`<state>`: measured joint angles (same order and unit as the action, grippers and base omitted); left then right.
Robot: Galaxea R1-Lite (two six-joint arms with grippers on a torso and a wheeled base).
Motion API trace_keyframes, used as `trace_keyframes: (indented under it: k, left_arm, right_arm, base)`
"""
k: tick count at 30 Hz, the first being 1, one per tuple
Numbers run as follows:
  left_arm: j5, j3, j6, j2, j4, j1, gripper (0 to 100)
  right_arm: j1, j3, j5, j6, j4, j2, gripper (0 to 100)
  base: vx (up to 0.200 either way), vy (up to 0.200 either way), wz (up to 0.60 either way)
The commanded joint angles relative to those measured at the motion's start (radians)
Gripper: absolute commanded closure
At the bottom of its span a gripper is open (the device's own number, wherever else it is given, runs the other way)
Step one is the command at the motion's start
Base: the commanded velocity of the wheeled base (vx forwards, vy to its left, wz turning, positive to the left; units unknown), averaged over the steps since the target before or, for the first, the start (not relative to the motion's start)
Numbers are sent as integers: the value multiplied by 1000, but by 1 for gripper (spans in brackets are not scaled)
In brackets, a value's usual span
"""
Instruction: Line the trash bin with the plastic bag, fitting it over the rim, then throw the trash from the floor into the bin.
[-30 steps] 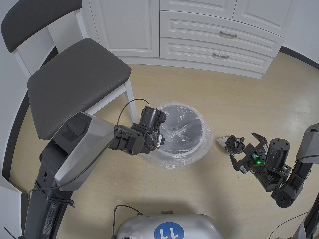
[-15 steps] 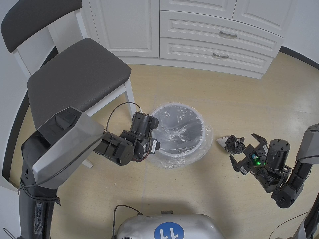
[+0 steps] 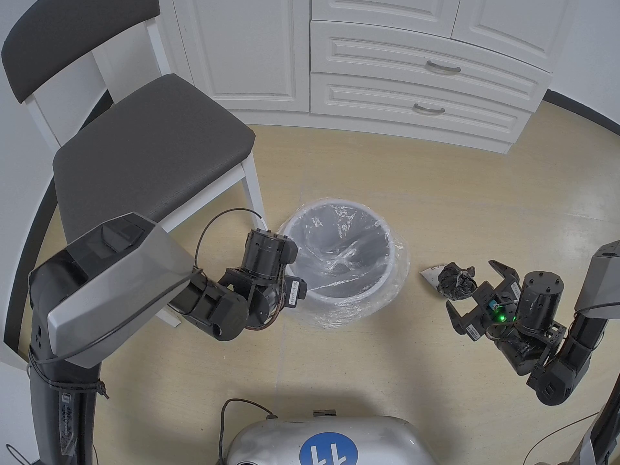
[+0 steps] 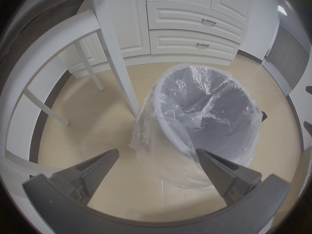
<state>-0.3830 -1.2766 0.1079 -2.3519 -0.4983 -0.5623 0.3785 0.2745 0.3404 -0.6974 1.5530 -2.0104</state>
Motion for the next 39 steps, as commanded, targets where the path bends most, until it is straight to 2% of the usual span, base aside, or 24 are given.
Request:
trace_keyframes:
  k: [1, 7, 16, 23, 33, 37, 39]
  left_arm:
    - [-1, 16, 0, 16, -17, 4, 0]
    - [-1, 19, 0, 39, -16, 6, 0]
    - [4, 98, 3, 26, -20, -1, 0]
    - [6, 65, 1, -182, -255, 13, 0]
    - [26, 48, 13, -233, -318, 58, 0]
    - [27, 59, 16, -264, -391, 68, 0]
    - [27, 97, 19, -247, -430, 71, 0]
  right_arm:
    - [0, 0, 0, -1, 18, -4, 0]
    - [0, 0, 0, -1, 18, -2, 0]
    - [3, -4, 0, -1, 18, 1, 0]
    - [-4, 0, 0, -2, 18, -7, 0]
    - [-4, 12, 0, -1, 18, -33, 0]
    - [-4, 22, 0, 4, 18, -51, 0]
    - [-9, 42, -26, 13, 18, -70, 0]
  base:
    - [0, 0, 0]
    - [0, 0, 0]
    - [0, 0, 0]
    - [0, 0, 0]
    - [0, 0, 0]
    - [0, 0, 0]
    - [0, 0, 0]
